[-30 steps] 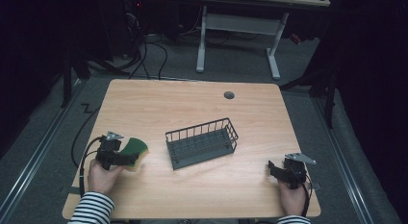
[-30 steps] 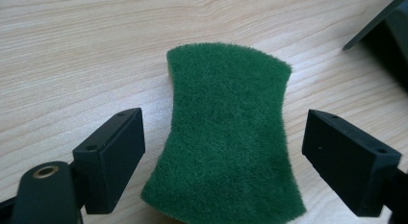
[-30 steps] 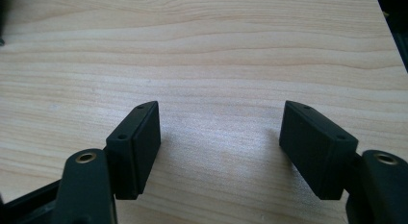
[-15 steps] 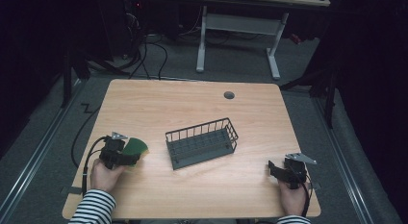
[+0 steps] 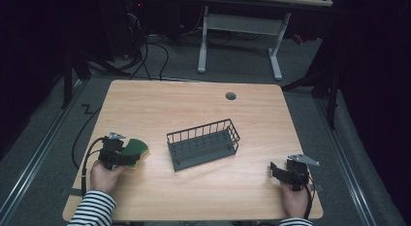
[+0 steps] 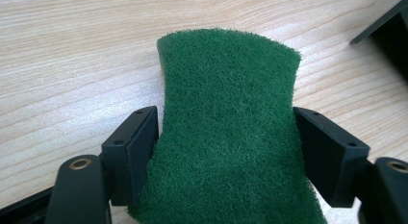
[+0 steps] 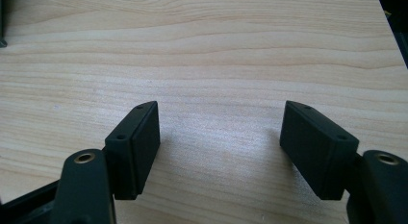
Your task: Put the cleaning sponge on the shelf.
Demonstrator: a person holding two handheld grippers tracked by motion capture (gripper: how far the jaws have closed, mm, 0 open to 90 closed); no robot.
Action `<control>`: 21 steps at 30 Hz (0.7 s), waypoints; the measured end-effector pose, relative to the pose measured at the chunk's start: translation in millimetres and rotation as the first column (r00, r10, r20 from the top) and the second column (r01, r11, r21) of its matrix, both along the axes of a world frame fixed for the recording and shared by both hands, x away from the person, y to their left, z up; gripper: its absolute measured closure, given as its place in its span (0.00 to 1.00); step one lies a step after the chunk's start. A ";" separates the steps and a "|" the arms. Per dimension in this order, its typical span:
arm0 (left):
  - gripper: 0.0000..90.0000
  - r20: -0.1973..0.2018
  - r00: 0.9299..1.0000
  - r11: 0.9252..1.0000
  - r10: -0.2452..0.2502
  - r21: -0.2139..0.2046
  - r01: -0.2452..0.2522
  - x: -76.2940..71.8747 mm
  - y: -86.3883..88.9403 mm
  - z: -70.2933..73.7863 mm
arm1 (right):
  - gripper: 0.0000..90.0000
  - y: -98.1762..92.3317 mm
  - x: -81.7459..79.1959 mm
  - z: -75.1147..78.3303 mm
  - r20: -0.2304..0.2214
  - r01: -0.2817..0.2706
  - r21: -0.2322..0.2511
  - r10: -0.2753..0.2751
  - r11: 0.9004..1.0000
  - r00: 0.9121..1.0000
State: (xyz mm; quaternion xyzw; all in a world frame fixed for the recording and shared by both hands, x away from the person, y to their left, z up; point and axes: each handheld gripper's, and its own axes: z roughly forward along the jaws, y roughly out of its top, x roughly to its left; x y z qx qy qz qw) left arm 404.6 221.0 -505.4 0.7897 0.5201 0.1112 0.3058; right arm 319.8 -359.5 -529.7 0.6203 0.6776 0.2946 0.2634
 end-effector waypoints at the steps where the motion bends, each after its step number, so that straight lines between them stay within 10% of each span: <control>1: 0.31 0.000 1.000 1.000 -0.001 0.002 0.001 -0.4 0.3 0.5 | 0.33 -0.1 0.0 0.0 0.000 -0.001 0.000 0.001 1.000 1.000; 21: 0.31 0.032 0.997 0.996 -0.067 -0.048 0.069 -0.5 -12.0 44.1 | 0.33 0.7 -0.1 0.0 -0.003 -0.003 -0.004 0.003 1.000 1.000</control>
